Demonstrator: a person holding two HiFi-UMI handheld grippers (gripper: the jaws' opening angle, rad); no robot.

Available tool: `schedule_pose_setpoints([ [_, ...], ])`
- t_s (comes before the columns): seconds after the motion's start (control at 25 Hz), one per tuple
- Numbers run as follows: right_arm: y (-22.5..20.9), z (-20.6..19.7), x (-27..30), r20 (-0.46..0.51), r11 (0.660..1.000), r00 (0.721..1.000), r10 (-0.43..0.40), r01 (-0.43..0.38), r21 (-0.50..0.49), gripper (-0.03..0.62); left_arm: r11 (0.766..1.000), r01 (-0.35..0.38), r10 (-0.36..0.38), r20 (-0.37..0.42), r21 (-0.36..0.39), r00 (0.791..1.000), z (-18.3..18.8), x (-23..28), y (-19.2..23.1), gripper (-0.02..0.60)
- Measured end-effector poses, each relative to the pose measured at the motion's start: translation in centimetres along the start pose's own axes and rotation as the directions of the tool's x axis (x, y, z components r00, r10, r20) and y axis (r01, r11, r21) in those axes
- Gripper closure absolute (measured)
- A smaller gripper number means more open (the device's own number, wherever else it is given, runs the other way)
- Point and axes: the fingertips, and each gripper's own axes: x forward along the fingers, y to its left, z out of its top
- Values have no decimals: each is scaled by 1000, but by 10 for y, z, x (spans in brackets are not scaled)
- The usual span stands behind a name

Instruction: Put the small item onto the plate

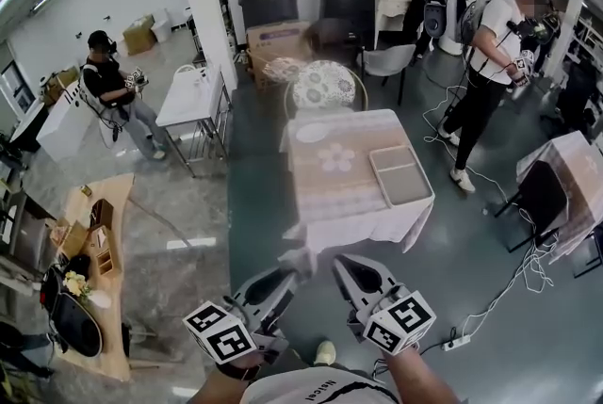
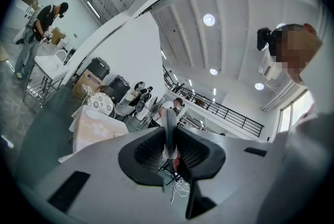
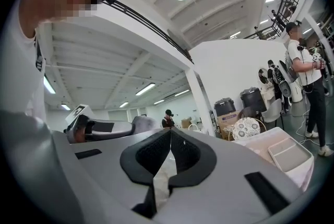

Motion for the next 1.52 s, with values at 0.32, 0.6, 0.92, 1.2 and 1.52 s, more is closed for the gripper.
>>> schedule_pose_setpoints([
  [0.32,-26,0,19,-3,1000,1000,-21,21,12,580,1000,-8,8,-16,-15,1000,8,23,25,505],
  [0.6,-61,2,75,-18,999,999,-49,49,-5,580,1000,3,-4,-37,-18,999,35,59,79,505],
  [0.92,-108,20,156,-3,992,993,-115,115,-43,580,998,65,-64,-69,21,996,88,113,144,505],
  [1.2,-146,22,194,-11,984,985,-174,174,-40,580,995,103,-100,-124,12,987,107,154,186,505],
  [1.52,-214,22,229,-20,985,985,-172,172,-19,580,997,81,-79,-153,1,985,110,221,224,505],
])
